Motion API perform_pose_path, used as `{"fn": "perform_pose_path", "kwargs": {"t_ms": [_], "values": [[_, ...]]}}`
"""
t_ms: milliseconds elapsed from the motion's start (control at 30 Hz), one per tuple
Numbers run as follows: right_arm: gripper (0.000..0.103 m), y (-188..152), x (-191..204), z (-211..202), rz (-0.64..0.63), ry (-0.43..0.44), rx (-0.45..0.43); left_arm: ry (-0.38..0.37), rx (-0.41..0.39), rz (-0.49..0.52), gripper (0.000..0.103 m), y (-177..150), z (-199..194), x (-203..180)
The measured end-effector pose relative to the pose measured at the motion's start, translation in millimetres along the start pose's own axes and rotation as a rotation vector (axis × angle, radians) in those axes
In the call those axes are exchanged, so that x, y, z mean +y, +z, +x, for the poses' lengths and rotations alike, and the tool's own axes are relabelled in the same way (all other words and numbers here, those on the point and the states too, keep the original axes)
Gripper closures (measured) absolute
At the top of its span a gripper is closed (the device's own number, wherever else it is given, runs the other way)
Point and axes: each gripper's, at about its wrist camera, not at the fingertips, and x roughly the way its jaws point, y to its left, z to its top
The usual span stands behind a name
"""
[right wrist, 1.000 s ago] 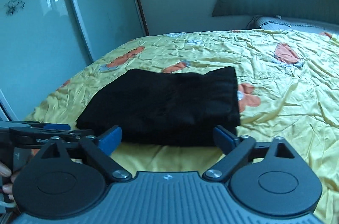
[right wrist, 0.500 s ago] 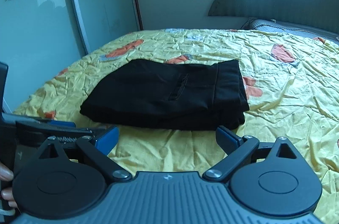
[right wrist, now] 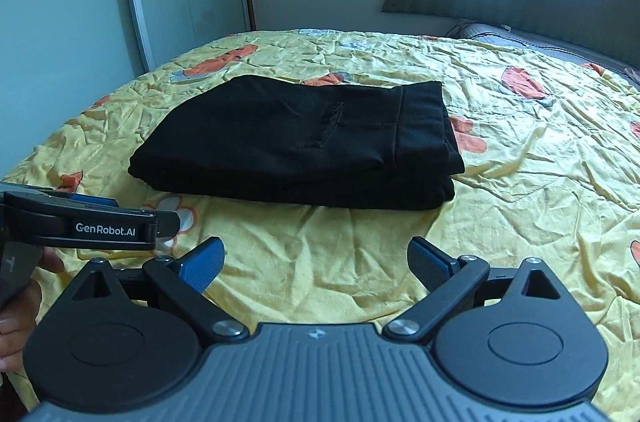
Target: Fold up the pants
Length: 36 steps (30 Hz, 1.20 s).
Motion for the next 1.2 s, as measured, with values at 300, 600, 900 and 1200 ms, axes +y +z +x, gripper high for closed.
{"fn": "perform_pose_path", "kwargs": {"t_ms": [300,600,900,1200], "values": [[0.004,-2.0,-2.7,-1.0,0.012,0.001,-0.003,0.027,-0.017,0.005,0.026,-5.1,2.4,-0.4],[0.004,-3.3,-10.0,12.4,0.021,-0.036,-0.001,0.031,-0.054,-0.011,0.023,-11.1,-4.3,2.9],[0.004,-7.0,-24.0,24.7,0.06,-0.052,0.018,0.052,-0.082,-0.005,0.02,-11.3,-2.3,5.6],[0.004,-10.4,-15.9,35.5,0.021,-0.068,0.026,0.058,-0.103,0.011,0.011,-17.2,3.1,5.1]]}}
